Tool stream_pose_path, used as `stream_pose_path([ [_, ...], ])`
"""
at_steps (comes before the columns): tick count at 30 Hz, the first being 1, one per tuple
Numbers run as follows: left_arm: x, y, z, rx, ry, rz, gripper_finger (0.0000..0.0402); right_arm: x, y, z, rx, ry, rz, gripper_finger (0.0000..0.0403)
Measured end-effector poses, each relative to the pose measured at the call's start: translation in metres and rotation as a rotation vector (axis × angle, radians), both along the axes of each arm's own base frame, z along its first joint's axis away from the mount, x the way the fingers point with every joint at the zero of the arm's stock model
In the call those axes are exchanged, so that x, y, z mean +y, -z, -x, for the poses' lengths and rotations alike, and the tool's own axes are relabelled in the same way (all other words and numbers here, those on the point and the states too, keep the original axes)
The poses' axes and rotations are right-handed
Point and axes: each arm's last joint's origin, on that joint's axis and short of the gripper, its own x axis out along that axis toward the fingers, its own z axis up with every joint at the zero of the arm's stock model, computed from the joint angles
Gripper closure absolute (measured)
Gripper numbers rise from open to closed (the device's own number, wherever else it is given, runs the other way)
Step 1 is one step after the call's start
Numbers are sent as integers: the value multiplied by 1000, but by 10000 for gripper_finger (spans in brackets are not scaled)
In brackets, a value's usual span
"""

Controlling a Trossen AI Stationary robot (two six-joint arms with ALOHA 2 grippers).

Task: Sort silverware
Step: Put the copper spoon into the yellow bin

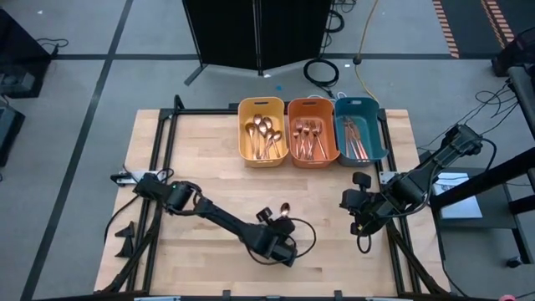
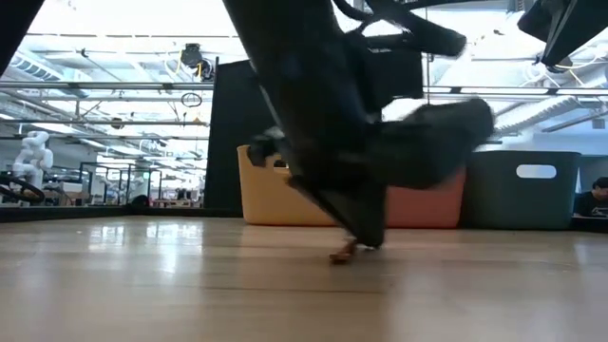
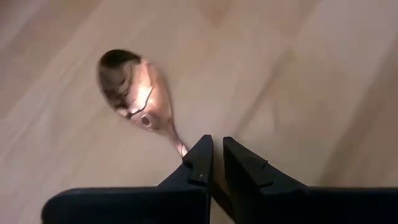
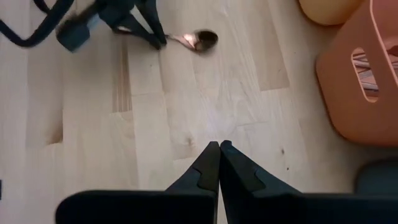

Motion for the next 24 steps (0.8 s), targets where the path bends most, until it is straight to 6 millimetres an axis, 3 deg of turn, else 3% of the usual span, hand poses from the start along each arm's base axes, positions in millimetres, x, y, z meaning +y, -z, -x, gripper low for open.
stream_pose_path([
  [4,-2,-28,7,13,56,47,366,0,0,0,2,-18,11,403],
  [8,1,-70,11,-74,57,90,366,0,0,0,0,-31,23,403],
  [13,6,-100,20,-127,-6,143,376,0,0,0,3,-60,43,403],
  [16,9,-108,28,-152,-169,207,389,0,0,0,4,-65,44,403],
  [19,9,-105,36,-141,-357,273,394,1,0,0,6,-75,44,403],
  [24,-1,-98,35,-160,-497,440,395,4,-1,1,-3,-132,61,403],
])
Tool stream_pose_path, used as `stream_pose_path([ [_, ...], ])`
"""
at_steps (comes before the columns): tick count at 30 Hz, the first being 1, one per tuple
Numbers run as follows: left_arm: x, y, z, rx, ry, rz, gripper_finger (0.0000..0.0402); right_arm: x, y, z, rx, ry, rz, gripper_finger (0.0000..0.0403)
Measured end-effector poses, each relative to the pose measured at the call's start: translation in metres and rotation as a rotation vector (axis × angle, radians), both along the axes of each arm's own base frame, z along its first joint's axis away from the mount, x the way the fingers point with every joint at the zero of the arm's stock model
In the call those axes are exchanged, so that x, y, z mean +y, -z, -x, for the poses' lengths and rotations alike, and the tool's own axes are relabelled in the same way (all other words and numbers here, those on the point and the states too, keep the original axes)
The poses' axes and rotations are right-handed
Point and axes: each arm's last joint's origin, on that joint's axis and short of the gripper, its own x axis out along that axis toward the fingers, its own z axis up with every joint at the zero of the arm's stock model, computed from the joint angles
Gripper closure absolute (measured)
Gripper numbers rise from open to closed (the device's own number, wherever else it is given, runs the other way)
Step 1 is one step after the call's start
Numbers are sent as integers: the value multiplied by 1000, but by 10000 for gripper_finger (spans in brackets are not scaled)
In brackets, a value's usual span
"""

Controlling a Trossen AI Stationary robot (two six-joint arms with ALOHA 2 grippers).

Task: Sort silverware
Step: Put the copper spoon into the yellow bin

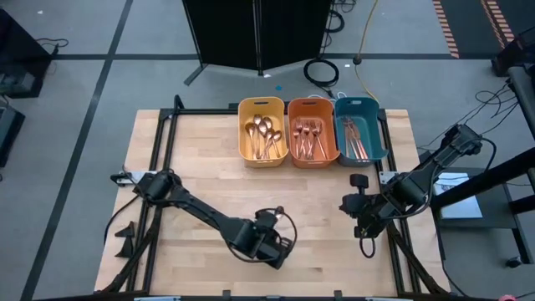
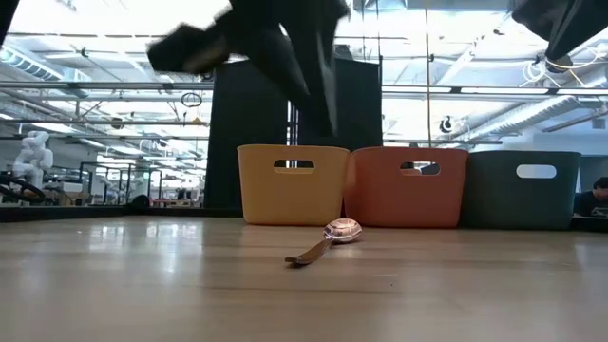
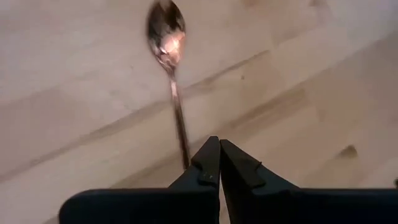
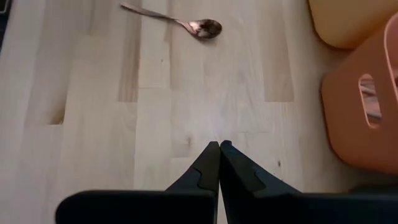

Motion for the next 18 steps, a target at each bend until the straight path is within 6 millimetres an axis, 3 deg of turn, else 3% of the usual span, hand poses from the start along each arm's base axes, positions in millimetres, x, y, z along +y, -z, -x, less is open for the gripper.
stream_pose_path([
  [4,3,20,-13,2,-19,50,390,1,-1,-1,-14,-41,14,403],
  [8,15,32,-26,26,-24,117,359,2,-2,-3,-33,-61,12,403],
  [14,34,39,-34,45,-29,81,301,3,-2,-3,-36,-64,3,403],
  [18,41,46,-34,88,-24,47,284,4,-2,-3,-31,-69,-2,403],
])
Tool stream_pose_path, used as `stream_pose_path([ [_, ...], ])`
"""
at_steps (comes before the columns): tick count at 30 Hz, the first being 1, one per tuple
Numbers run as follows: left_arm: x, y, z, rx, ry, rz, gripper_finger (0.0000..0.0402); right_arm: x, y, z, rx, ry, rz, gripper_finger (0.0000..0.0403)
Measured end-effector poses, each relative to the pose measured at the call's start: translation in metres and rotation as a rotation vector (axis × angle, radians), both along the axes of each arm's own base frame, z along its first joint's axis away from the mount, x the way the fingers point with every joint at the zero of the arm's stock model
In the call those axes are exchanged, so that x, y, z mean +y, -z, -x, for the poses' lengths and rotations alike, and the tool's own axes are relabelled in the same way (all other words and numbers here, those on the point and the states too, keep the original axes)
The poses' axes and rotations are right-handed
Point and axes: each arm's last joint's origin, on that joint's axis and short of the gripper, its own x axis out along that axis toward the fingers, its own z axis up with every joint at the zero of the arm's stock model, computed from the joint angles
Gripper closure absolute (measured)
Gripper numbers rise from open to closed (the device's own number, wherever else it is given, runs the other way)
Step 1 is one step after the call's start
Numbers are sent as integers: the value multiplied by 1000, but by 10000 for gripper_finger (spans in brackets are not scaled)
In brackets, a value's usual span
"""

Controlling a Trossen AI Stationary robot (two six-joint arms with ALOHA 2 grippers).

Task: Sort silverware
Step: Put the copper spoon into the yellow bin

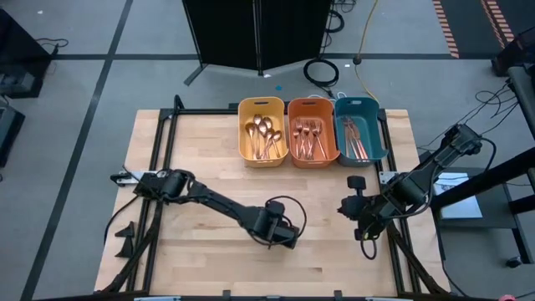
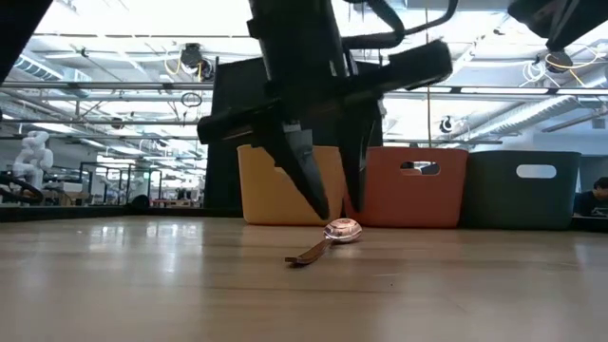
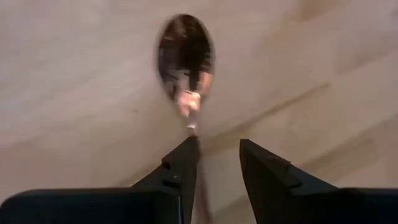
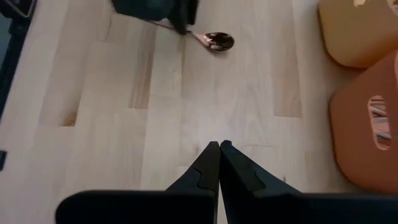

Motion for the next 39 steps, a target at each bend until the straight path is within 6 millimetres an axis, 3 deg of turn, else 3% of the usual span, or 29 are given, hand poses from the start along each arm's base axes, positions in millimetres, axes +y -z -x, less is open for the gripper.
stream_pose_path([
  [5,3,4,5,63,-3,-25,283,0,0,1,15,-6,-11,403],
  [28,-3,31,11,30,15,-10,286,-1,1,1,25,-8,7,403],
  [39,-4,33,18,94,91,-54,378,-1,1,1,25,-26,20,403],
])
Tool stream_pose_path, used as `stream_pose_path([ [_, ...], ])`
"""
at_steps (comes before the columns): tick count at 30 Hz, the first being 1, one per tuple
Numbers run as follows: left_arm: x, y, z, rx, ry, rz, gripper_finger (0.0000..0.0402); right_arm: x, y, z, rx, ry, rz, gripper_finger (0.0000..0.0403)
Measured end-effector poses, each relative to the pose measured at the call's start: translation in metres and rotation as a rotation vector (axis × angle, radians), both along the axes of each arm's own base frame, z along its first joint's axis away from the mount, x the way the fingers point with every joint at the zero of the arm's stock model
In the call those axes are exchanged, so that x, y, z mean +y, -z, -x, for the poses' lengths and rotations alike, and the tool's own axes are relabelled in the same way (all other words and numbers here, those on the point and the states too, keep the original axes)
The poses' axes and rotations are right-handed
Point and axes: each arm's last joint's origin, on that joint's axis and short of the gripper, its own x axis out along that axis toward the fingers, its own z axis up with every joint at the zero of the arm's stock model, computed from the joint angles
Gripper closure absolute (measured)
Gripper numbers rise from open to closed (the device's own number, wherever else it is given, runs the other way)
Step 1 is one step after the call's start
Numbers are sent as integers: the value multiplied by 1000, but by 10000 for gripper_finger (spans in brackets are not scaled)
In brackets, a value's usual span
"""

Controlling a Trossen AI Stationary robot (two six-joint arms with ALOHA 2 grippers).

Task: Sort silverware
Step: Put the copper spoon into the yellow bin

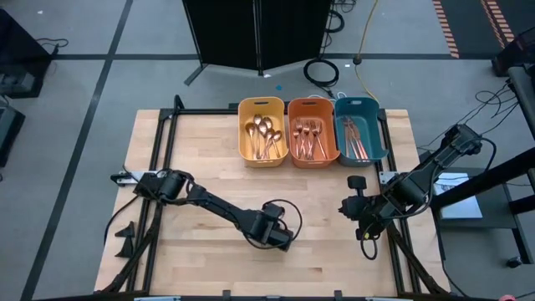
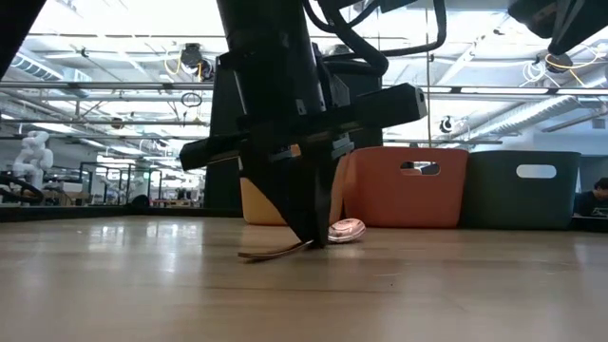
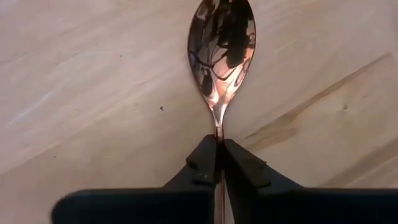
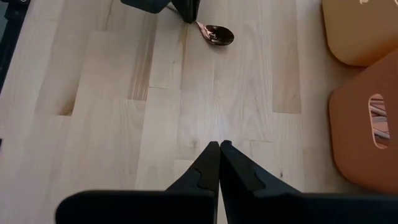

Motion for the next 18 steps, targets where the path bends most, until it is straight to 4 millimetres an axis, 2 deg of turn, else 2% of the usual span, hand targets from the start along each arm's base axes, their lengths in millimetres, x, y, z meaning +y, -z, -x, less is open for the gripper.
stream_pose_path([
  [2,0,0,0,0,0,-1,393,0,0,0,0,-1,1,403],
  [9,-1,-1,-2,-33,-5,-27,399,0,0,0,3,-37,25,403],
  [12,-1,-11,-7,-66,-10,-20,400,-1,0,1,13,-49,36,403],
  [18,3,-46,-13,-184,-57,-8,401,-5,-5,6,-1,-71,37,403],
])
